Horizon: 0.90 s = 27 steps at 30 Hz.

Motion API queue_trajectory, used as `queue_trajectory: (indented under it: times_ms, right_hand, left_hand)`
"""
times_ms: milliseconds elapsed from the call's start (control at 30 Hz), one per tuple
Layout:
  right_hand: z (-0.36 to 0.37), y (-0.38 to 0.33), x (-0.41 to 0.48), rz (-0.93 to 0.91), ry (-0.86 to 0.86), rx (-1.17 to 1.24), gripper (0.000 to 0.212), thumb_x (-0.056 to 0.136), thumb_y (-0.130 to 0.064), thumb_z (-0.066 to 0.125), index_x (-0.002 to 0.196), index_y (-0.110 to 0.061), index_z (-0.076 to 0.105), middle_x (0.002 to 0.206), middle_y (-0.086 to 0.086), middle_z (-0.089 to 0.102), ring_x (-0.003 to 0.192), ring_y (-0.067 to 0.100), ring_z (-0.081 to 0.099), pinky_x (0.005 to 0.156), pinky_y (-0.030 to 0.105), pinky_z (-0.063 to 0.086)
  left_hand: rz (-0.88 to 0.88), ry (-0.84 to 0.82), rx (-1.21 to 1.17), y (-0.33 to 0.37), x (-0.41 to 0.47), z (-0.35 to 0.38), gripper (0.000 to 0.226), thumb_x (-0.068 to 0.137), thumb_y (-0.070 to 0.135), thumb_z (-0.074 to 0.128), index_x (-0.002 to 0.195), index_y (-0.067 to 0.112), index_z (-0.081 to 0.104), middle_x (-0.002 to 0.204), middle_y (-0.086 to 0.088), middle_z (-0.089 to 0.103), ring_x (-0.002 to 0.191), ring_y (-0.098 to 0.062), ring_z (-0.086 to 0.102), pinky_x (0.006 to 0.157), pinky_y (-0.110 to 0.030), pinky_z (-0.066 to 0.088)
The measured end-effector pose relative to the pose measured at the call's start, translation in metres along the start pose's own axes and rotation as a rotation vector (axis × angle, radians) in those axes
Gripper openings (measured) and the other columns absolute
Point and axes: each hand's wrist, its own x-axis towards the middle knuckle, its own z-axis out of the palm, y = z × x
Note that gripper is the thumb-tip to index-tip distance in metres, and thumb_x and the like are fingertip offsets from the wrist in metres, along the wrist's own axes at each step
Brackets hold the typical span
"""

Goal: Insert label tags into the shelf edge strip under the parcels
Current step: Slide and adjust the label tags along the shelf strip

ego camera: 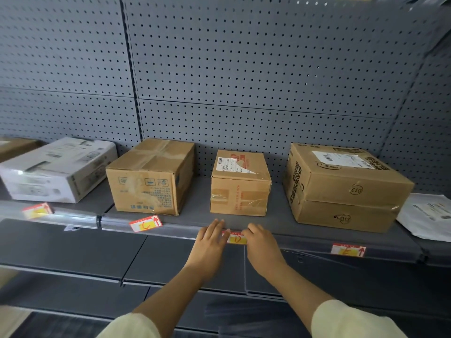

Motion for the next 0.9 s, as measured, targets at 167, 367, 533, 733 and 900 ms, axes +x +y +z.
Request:
queue_trajectory:
  times_ms: [167,367,533,733,900]
  right_hand:
    - [-0.003,-0.002,-0.001,-0.007,-0.034,-0.011,0.032,0.086,-0.003,0.055,0.118,-0.008,0.058,0.118,0.007,0.053,0.11,0.027,0.05,0.093,0.035,0.04]
    - [-0.011,0.007,-0.001,0.059,-0.044,0.186,0.034,0.092,-0.007,0.049,0.124,-0.012,0.058,0.121,0.005,0.054,0.114,0.024,0.05,0.091,0.036,0.047]
    - [-0.021,0.02,-0.001,0.173,0.02,0.312,0.032,0.093,-0.008,0.05,0.121,-0.015,0.062,0.121,0.003,0.06,0.11,0.02,0.057,0.093,0.034,0.05]
    - [-0.023,0.004,0.008,0.089,0.019,0.299,0.031,0.093,-0.007,0.046,0.116,-0.017,0.063,0.119,0.001,0.06,0.109,0.022,0.057,0.089,0.037,0.05]
    - [-0.012,-0.045,0.017,-0.016,-0.028,0.287,0.03,0.093,-0.008,0.047,0.117,-0.02,0.061,0.118,0.0,0.057,0.108,0.023,0.057,0.088,0.039,0.05]
  left_hand:
    - [0.011,0.05,0.048,0.002,0.002,0.001,0.074,0.033,0.019,0.092,0.105,0.02,0.075,0.117,-0.01,0.071,0.108,-0.027,0.068,0.084,-0.04,0.056]
    - [-0.032,0.036,-0.003,0.007,-0.004,-0.011,0.067,0.068,0.014,0.078,0.131,0.018,0.057,0.145,-0.014,0.049,0.136,-0.031,0.045,0.108,-0.043,0.039]
    - [-0.074,0.012,-0.025,0.002,-0.004,-0.019,0.064,0.092,0.011,0.051,0.15,0.024,0.025,0.163,-0.004,0.011,0.15,-0.023,0.009,0.121,-0.04,0.008]
    - [-0.163,0.06,-0.057,-0.019,-0.014,-0.034,0.063,0.091,0.012,0.047,0.15,0.023,0.027,0.159,-0.002,0.025,0.146,-0.021,0.023,0.119,-0.037,0.015]
    - [-0.245,0.063,-0.064,-0.049,-0.043,-0.032,0.058,0.087,0.012,0.05,0.144,0.015,0.04,0.148,-0.006,0.043,0.138,-0.027,0.039,0.114,-0.041,0.025]
